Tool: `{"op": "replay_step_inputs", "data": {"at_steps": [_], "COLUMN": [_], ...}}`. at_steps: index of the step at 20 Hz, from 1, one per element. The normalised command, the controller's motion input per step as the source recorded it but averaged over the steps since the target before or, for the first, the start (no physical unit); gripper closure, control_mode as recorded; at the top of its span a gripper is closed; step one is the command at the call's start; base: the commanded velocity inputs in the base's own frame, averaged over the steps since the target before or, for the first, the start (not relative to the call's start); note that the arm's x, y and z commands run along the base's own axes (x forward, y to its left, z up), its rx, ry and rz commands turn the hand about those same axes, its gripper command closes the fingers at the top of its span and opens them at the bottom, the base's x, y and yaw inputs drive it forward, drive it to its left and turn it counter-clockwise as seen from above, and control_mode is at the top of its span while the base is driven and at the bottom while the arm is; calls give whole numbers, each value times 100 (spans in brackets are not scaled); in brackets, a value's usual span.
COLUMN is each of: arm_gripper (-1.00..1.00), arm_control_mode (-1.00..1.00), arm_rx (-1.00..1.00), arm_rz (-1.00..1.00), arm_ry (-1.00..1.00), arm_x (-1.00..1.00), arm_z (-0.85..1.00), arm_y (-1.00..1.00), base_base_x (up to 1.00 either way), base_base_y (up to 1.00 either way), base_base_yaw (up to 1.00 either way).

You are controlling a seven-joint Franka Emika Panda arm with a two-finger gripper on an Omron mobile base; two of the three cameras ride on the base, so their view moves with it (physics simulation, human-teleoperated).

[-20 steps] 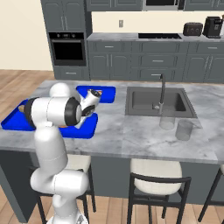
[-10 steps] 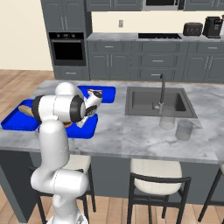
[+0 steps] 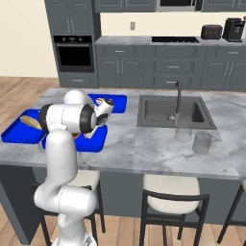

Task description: Take the cake and donut from the fridge and place them on the empty tray on the dining counter.

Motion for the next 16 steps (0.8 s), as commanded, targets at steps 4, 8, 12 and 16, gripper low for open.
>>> {"op": "replay_step_inputs", "data": {"at_steps": [4,8,12,16], "arm_gripper": [-100,-100,-100,-100], "arm_control_mode": [-100,-100,-100,-100], "arm_rx": [0,0,0,0], "arm_rz": [0,0,0,0], "arm_ry": [0,0,0,-10], "arm_x": [0,-14,-40,-70], "arm_z": [-12,0,3,66], "arm_y": [3,4,1,0], "base_base_x": [0,0,0,0], "base_base_y": [0,0,0,0], "base_base_yaw": [0,0,0,0]}}
